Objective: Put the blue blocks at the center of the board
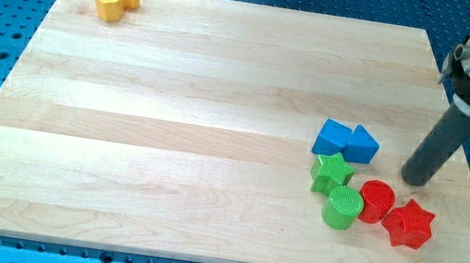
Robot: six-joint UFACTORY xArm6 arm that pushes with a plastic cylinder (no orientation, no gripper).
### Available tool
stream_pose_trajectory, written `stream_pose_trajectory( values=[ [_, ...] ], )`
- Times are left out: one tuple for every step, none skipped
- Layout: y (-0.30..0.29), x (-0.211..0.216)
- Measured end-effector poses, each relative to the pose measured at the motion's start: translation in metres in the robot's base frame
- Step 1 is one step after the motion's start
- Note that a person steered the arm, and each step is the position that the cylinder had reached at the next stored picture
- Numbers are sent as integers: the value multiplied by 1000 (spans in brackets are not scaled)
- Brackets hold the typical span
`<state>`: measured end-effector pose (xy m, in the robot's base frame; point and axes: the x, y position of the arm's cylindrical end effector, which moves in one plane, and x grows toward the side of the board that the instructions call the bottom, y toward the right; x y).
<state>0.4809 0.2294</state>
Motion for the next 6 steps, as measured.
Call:
stream_pose_trajectory(
  values=[
    [-15,-6],
    [-37,-5],
    [-50,-5],
    [-68,-5],
    [-83,-5],
    [-87,-9]
  ],
)
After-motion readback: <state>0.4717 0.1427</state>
